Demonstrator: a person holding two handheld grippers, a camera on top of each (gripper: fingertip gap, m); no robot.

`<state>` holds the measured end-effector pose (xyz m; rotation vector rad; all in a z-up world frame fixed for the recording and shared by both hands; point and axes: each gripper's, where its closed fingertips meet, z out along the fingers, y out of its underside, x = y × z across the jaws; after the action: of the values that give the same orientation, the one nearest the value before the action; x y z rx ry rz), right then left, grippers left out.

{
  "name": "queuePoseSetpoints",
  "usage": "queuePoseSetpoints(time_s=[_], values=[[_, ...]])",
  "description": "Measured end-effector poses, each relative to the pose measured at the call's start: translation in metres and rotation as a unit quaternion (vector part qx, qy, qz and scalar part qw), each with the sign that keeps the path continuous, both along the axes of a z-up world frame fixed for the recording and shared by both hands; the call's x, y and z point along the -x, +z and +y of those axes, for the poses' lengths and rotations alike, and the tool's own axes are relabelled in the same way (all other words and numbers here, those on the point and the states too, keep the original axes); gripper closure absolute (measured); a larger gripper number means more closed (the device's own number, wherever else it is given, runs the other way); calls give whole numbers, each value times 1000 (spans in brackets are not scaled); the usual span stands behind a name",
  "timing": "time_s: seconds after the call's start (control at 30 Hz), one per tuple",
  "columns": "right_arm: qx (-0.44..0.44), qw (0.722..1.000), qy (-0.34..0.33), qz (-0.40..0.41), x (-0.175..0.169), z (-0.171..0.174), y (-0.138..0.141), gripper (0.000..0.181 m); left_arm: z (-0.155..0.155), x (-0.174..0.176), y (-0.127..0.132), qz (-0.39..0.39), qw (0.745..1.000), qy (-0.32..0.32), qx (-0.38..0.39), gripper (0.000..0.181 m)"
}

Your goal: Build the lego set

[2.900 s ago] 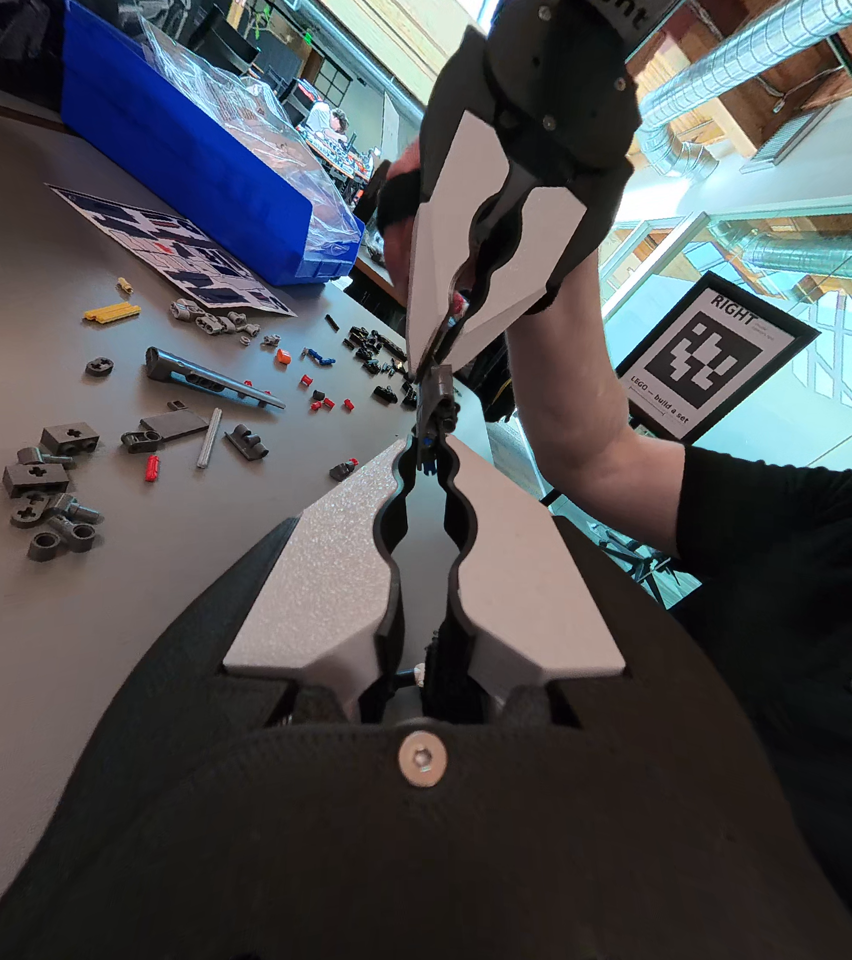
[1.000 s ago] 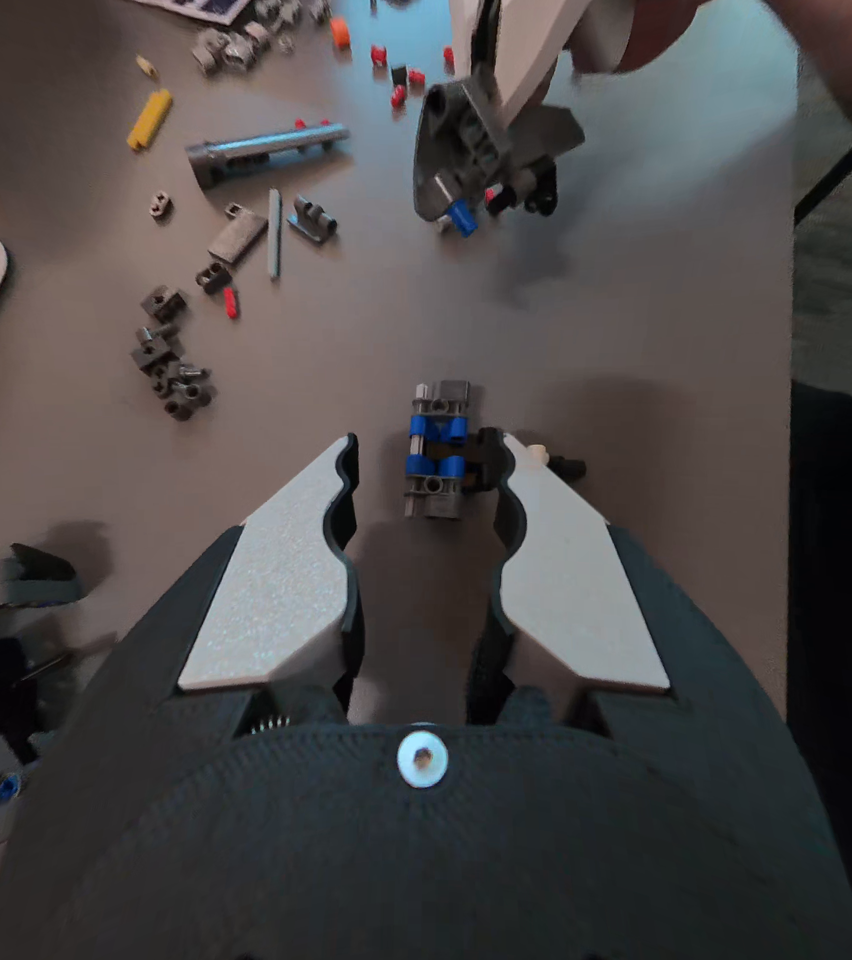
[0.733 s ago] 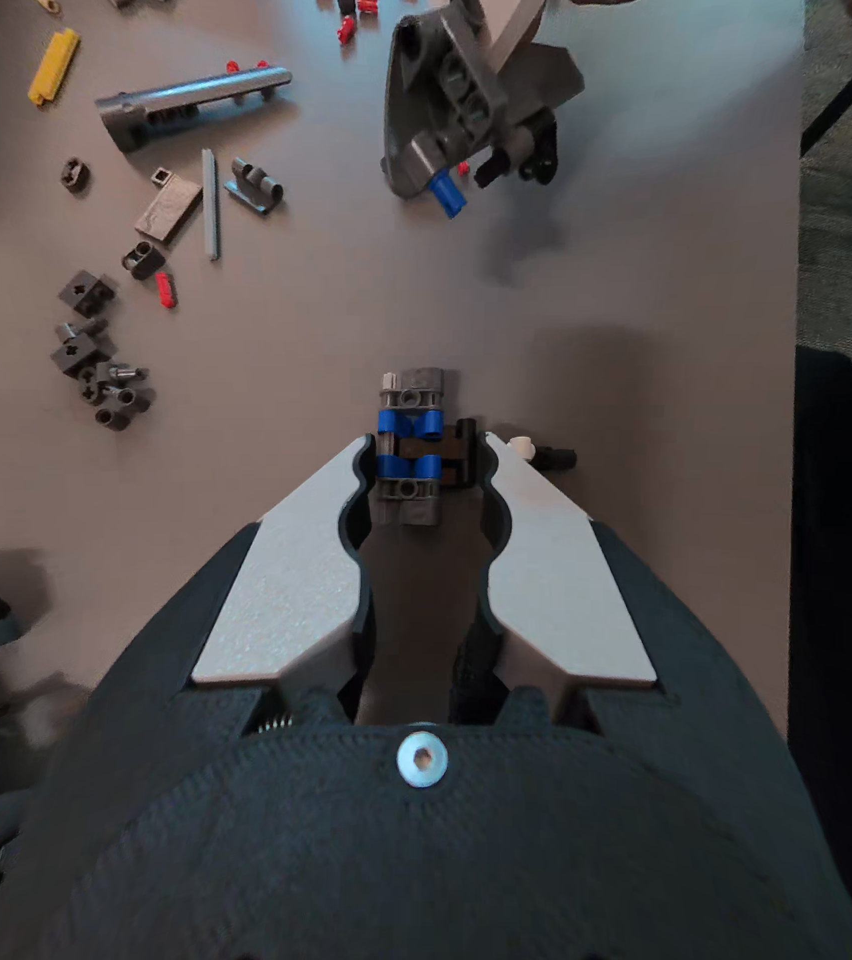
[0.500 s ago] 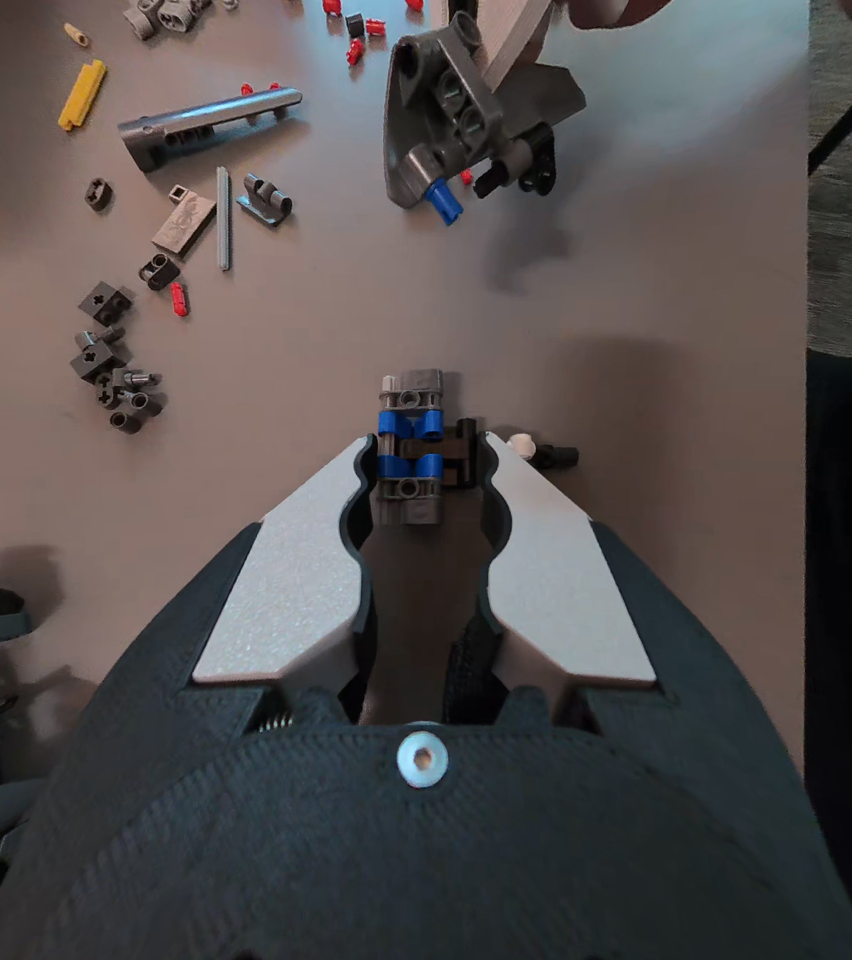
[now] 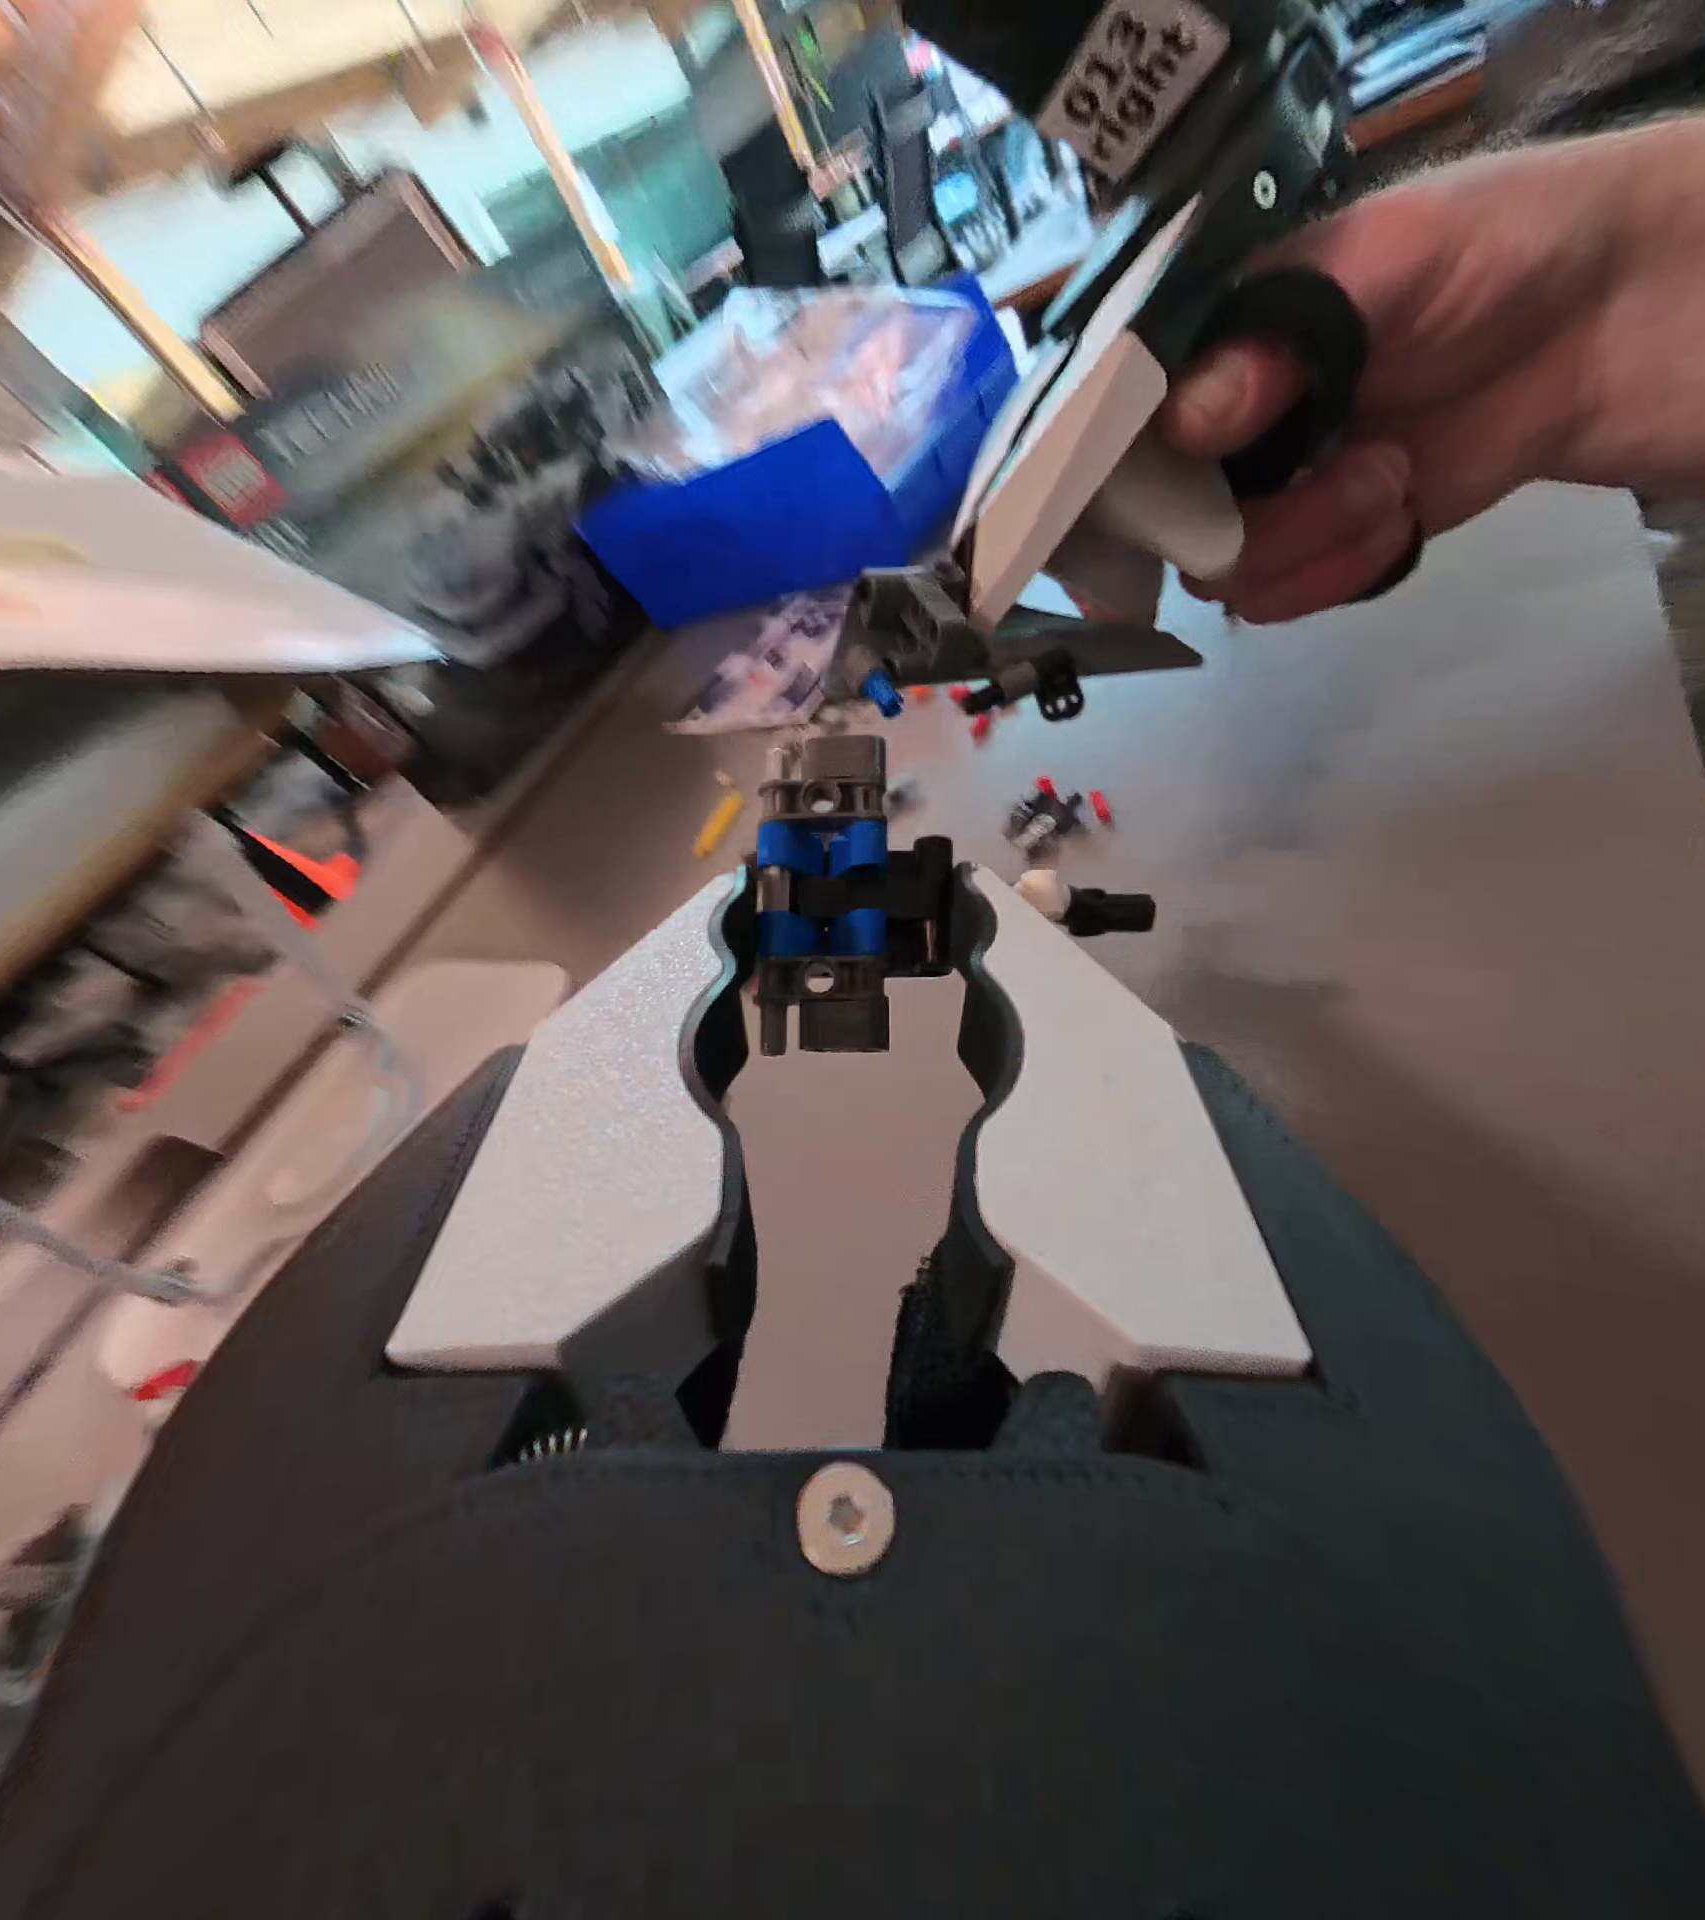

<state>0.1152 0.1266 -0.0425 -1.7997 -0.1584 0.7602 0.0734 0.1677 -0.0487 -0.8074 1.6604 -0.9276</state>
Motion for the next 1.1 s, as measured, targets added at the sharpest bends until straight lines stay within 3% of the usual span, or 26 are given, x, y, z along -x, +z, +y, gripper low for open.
queuePoseSetpoints(time_s=[0.2,0.33,0.67,0.83,1.1], values=[[-45,999,-15,4,13,-3,24,181,-10,14,34,-123,984,35,-127,147],[-73,997,-21,6,23,-5,39,181,-16,22,51,-182,968,52,-165,147],[-143,989,-20,-24,45,-15,68,181,-43,40,79,-264,910,73,-310,147],[-168,985,-12,-36,54,-20,75,181,-50,46,88,-284,894,78,-338,147],[-176,984,-14,-36,55,-19,76,181,-44,50,88,-286,899,82,-321,147]])
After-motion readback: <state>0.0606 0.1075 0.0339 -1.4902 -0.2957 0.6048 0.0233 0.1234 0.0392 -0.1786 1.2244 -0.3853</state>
